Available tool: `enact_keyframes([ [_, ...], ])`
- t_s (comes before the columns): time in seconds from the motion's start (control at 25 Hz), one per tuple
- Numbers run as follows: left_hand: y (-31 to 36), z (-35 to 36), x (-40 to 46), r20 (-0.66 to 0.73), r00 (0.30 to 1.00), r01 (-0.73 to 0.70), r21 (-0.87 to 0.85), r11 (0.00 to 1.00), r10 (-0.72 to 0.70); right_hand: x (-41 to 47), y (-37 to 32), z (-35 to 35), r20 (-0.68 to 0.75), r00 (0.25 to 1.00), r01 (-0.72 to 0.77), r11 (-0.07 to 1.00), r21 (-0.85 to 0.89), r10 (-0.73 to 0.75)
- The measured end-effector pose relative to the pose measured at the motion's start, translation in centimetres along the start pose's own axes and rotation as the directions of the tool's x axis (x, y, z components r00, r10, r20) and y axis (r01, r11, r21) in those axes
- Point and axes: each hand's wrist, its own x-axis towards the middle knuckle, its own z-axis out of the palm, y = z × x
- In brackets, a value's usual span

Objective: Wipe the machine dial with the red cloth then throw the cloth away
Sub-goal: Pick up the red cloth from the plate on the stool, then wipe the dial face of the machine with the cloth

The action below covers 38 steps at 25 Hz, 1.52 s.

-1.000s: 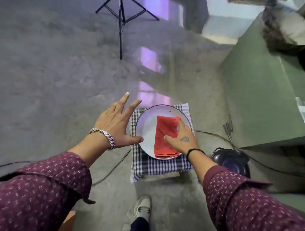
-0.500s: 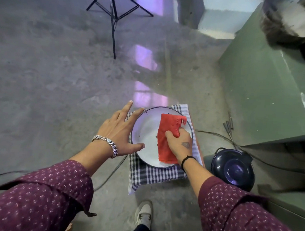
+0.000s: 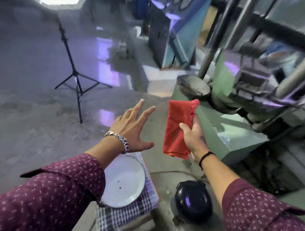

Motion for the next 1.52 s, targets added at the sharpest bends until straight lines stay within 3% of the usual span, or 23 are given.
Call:
enact_keyframes([
  [0.16, 10.4, -7.3, 3.6, -0.112, 0.98, -0.163, 0.017, 0.986, 0.164, -1.9, -8.7, -12.8, -0.125, 0.984, 0.13, 0.991, 0.024, -0.126],
  [0.32, 23.2, -12.6, 5.6, -0.236, 0.913, -0.339, 0.021, 0.941, 0.334, -6.3, -14.9, -26.5, -0.264, 0.944, 0.199, 0.98, -0.016, -0.196],
  [0.64, 49.7, -17.2, 5.4, -0.342, 0.744, -0.606, 0.019, 0.795, 0.574, -18.5, -19.3, -52.3, -0.53, 0.789, 0.287, 0.949, -0.133, -0.313],
  [0.84, 64.1, -18.0, 2.4, -0.368, 0.648, -0.709, 0.029, 0.705, 0.667, -27.7, -18.9, -65.1, -0.652, 0.686, 0.229, 0.947, -0.226, -0.321],
  [1.0, 73.2, -17.9, -0.1, -0.373, 0.627, -0.734, 0.01, 0.679, 0.684, -34.5, -16.9, -72.8, -0.715, 0.628, 0.148, 0.949, -0.28, -0.308],
  [1.52, 91.7, -11.1, 0.1, -0.288, 0.473, -0.871, -0.013, 0.491, 0.833, -44.6, -6.4, -87.1, -0.89, 0.433, -0.018, 0.985, -0.171, -0.147],
])
